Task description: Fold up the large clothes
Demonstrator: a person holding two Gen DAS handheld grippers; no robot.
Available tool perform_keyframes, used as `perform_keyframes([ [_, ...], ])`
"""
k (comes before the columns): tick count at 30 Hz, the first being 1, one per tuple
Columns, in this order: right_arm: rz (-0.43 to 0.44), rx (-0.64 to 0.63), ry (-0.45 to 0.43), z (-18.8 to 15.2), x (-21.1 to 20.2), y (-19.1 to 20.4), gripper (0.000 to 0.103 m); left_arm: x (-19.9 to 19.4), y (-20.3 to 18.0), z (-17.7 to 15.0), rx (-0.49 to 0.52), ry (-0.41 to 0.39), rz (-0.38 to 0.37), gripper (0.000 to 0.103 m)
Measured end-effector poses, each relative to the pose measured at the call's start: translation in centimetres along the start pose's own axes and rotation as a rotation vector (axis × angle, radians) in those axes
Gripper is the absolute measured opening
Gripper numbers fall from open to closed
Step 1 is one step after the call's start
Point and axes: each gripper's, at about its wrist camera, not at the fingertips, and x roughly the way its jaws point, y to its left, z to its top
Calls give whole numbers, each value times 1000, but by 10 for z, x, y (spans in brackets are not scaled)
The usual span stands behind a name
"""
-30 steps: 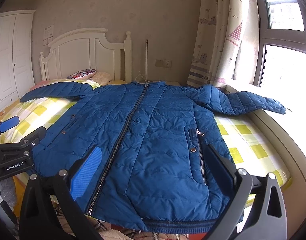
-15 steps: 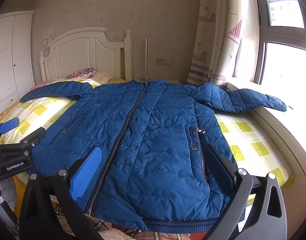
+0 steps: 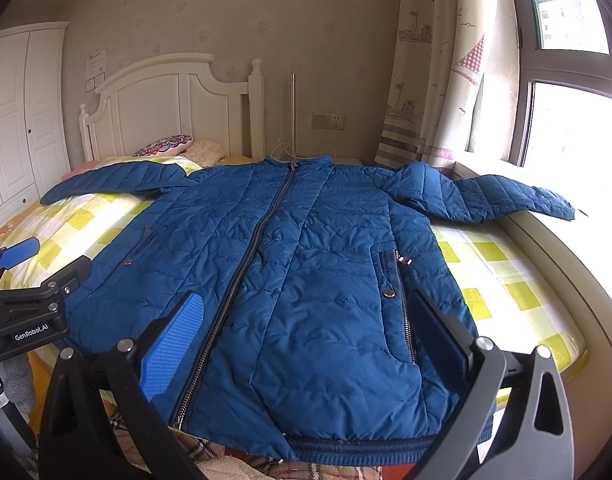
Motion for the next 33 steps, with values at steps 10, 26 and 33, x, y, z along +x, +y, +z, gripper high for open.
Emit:
perform_keyframes([
  [10, 2, 1, 2, -1, -1, 1, 101, 0, 1, -1, 0, 1, 1, 99],
  [26, 31, 21, 34, -4, 13, -9, 101, 17, 1, -4, 10, 70, -23, 99],
  [33, 11, -24, 116, 17, 59, -25, 101, 92, -18, 43, 171, 214, -68, 99],
])
